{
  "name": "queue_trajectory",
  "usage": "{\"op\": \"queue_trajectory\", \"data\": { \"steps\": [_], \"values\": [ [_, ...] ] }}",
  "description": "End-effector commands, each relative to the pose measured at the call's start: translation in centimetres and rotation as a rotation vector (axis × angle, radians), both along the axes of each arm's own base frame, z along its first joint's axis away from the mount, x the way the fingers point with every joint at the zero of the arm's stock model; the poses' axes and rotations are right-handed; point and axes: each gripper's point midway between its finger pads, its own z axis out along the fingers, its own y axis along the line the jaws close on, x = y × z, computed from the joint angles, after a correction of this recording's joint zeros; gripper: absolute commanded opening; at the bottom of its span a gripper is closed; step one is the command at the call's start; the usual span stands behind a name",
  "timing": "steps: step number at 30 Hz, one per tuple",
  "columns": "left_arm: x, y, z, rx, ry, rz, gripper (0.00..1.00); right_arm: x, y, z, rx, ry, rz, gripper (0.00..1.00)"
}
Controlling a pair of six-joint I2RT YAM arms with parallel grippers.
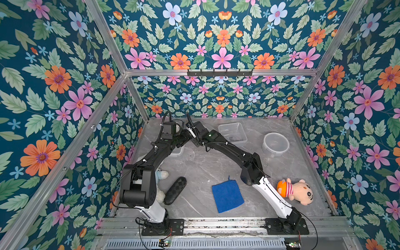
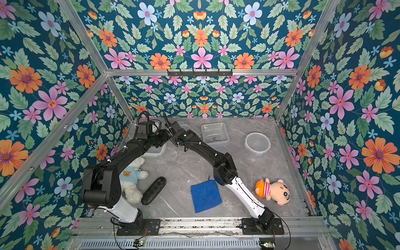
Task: Wipe the insides of the lunch boxes
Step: Place the lid at the center of the board, then pick up the cleaning item at the center of the board.
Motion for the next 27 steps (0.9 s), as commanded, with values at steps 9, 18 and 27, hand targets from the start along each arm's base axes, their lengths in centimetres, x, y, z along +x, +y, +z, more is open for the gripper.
{"op": "queue_trajectory", "data": {
  "steps": [9,18,27],
  "values": [
    [1.2,-1.9,1.1,-0.047,-0.048,-0.046,0.57,-3.4,-1.7,5.4,0.298,0.275,0.038,0.52],
    [1.5,-6.3,2.4,-0.006,-0.048,-0.103,0.57,-13.8,-13.2,5.2,0.27,0.384,-0.116,0.7],
    [-0.1,-8.9,0.0,0.043,0.022,-0.108,0.56,-29.9,-20.8,-1.2,0.19,0.636,-0.186,0.86]
  ]
}}
